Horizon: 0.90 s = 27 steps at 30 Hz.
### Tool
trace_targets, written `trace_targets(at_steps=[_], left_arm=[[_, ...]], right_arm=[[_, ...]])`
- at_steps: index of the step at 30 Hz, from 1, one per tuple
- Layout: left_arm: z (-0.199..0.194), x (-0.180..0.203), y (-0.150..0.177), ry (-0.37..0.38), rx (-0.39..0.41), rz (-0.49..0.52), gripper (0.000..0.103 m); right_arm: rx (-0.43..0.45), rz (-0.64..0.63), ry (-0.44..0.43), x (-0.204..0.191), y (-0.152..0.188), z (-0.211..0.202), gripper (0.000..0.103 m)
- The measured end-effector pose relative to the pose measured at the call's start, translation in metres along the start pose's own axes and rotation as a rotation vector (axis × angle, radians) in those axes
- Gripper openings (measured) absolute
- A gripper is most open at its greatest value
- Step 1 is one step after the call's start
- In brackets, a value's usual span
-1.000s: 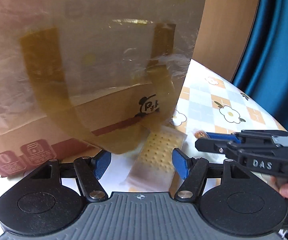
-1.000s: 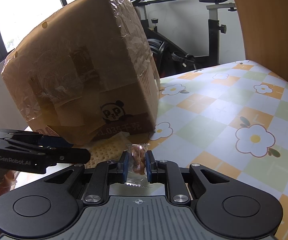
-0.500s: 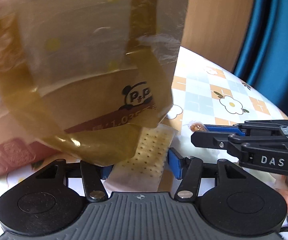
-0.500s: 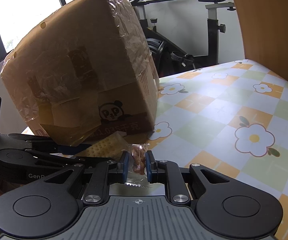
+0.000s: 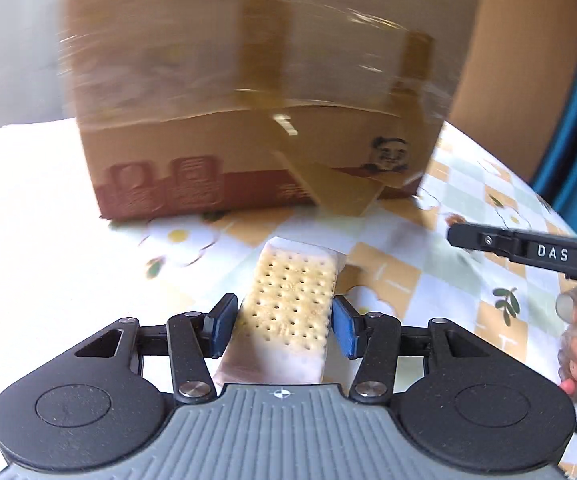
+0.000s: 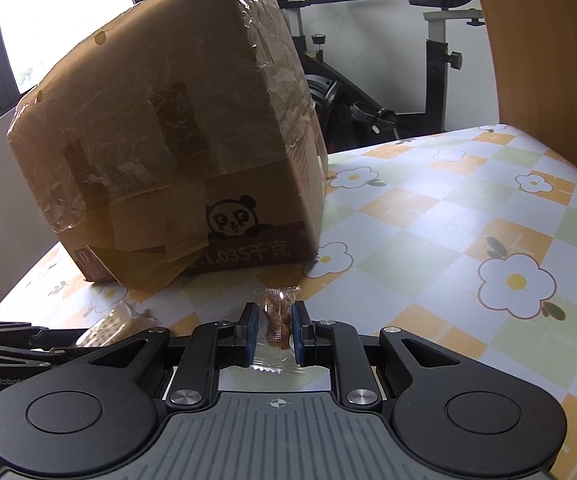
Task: Organize snacks
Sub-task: 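Close right tool on the candy while left tool grasps the white cracker pack, then lift the candy and cracker pack and carry them over the box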
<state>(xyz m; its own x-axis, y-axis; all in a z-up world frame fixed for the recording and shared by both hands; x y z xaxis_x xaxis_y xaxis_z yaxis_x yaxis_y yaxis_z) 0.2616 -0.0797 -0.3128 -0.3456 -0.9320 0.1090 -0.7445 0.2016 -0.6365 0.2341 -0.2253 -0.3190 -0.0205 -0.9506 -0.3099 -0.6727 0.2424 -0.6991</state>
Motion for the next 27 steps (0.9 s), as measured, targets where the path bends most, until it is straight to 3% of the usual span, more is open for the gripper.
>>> trace_targets(at_steps=[12, 20, 27], left_arm=[[-0.024, -0.037, 0.007, -0.031, 0.021, -0.159, 0.053], [-0.043, -0.043, 0.004, -0.019, 0.082, -0.196, 0.053], [-0.073, -0.047, -0.01, -0.026, 0.171, -0.192, 0.053]], right_arm=[[-0.027, -0.038, 0.02, -0.005, 0.001, 0.004, 0.016], [-0.031, -0.058, 0.037, -0.008, 0.001, 0.006, 0.016], [0.02, -0.038, 0.051, -0.005, -0.003, -0.013, 0.016]])
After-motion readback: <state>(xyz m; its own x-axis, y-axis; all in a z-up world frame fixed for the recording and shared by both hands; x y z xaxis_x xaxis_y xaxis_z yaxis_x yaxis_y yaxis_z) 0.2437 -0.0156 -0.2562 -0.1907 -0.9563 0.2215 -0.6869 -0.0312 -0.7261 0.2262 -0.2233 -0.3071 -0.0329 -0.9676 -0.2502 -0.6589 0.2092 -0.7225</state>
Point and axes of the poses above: each gripper's, at about its wrist camera, not at the fingertips, and z roughly the way its jaws point, x to its right, y to its underside, the point moved 7 cm from there along z, roughly the way its jaws point, and after that the axes turned 7 degrees about -x, right-handed, at the moved point
